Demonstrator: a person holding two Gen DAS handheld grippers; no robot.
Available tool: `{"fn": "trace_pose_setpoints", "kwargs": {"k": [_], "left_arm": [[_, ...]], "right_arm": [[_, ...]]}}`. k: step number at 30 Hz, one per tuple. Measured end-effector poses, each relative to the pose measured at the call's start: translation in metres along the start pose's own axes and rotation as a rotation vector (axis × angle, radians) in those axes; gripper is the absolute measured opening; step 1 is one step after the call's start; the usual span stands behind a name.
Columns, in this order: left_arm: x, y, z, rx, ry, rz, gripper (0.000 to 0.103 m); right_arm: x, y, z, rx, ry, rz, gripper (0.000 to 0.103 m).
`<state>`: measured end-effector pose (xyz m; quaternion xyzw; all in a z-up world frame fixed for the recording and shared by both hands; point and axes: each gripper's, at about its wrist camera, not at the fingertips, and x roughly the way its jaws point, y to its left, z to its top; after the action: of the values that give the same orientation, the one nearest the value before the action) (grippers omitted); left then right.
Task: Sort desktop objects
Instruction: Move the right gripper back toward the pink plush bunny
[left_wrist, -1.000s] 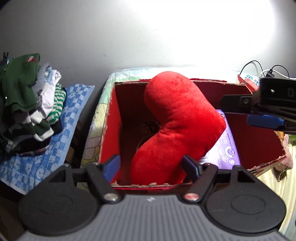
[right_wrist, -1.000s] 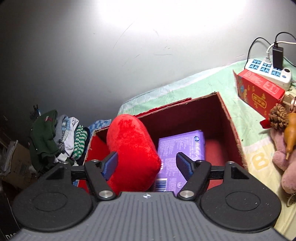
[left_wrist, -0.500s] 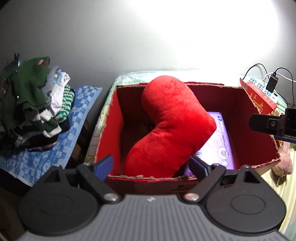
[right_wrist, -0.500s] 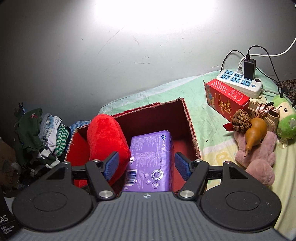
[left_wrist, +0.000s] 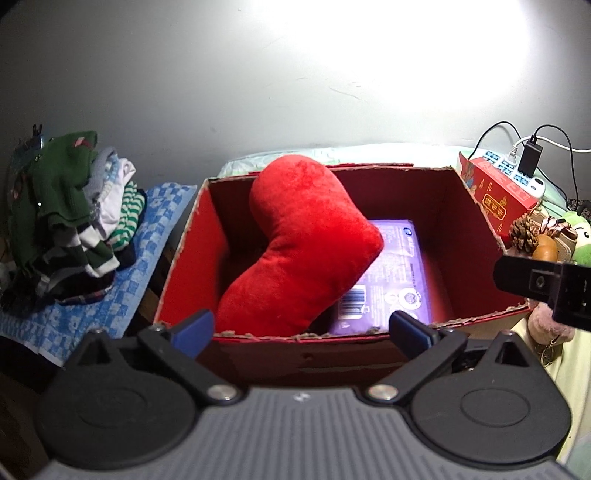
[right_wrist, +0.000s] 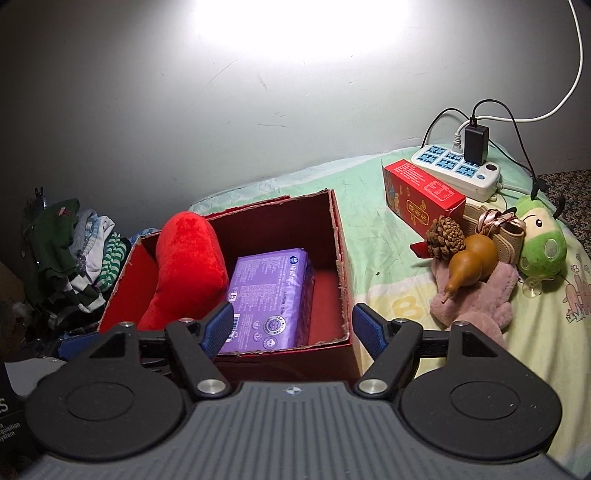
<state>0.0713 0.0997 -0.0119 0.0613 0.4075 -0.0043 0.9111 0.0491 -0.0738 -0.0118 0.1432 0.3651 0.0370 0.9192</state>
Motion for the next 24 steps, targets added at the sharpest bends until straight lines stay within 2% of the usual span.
{"fn": "trace_pose_setpoints", "kwargs": {"k": [13,19,24], "left_arm": [[-0.012,-0.073,-0.008,0.034,0.000,-0.008,0.103],[-0.018,-0.116,-0.013,0.084,-0.003,-0.051,0.103],[-0.020,-0.154,-0.027,0.125,0.000,-0.137,0.103]], "right_arm": [[-0.022,-0.065,-0.002,0.038,0.013,-0.072,0.075],[-0.036,-0.109,-0.002,0.083,0.018,-0.109,0.075],[-0.043,-0.144,-0.002,0.106,0.032,-0.111,0.074]]}}
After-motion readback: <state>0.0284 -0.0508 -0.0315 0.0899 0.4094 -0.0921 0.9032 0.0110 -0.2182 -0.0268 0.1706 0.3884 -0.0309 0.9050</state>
